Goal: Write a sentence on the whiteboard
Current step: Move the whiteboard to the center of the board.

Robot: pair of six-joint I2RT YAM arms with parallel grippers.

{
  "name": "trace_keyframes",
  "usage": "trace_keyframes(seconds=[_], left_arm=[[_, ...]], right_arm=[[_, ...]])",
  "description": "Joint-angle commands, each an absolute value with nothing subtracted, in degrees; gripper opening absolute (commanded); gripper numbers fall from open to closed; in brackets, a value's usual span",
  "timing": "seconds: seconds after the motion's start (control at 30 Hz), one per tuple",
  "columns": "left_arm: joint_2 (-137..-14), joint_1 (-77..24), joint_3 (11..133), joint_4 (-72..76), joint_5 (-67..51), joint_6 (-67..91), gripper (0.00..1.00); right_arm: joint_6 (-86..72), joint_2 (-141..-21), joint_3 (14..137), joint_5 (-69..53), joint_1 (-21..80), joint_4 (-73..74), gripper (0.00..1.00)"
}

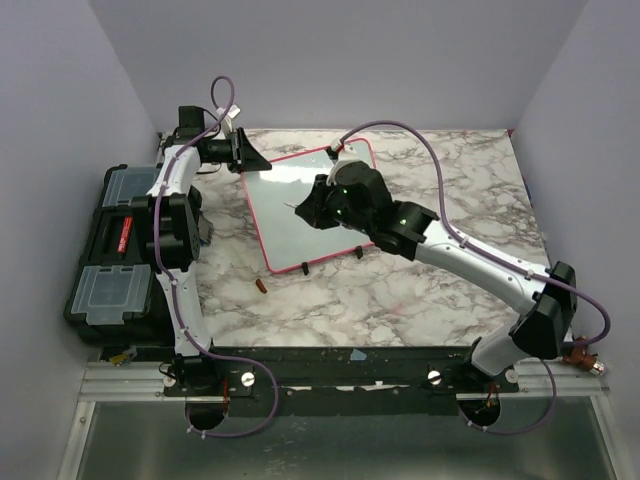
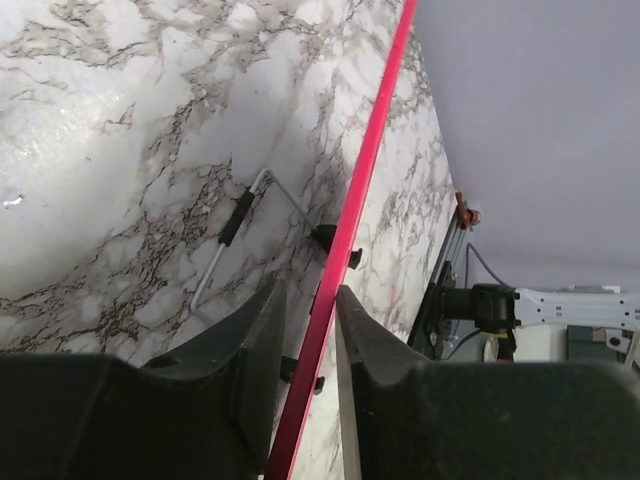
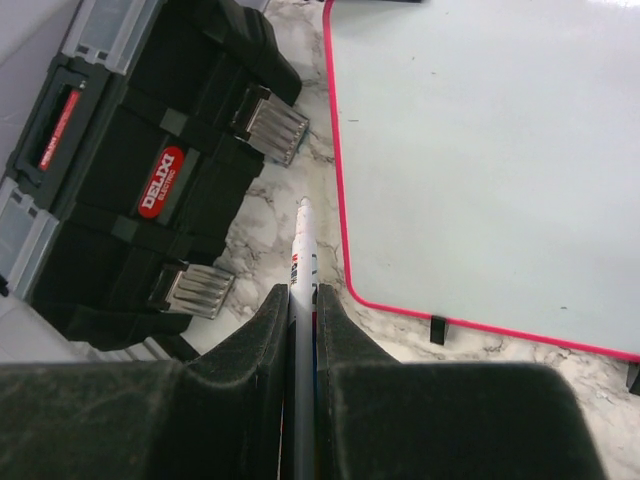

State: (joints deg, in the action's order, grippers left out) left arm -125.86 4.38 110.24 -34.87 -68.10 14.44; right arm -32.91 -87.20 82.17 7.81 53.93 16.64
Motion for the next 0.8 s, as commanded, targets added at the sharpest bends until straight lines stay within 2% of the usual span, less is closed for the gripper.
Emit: trace_keyframes(seconds=[0.0, 0.1, 0.37, 0.77], left_arm=[[-125.51, 4.22, 110.22, -33.93, -72.28, 13.21, 0.23], [-125.21, 4.22, 110.04, -33.79, -72.44, 13.01, 0.13], [-125.05, 4.26, 109.91, -34.23, -72.31, 12.03, 0.01], [-119.56, 3.10, 103.46, -29.84, -73.43, 8.66, 0.00]], right_arm=[[-31.29, -91.67, 86.42, 9.71, 54.15, 18.51, 0.01], [-31.11, -94.94, 89.86, 10.12, 54.14, 20.44, 0.01], [-31.54, -102.63, 98.67, 14.10, 54.22, 26.56, 0.01], [-30.94, -109.74, 107.84, 20.21, 54.16, 32.07, 0.01]])
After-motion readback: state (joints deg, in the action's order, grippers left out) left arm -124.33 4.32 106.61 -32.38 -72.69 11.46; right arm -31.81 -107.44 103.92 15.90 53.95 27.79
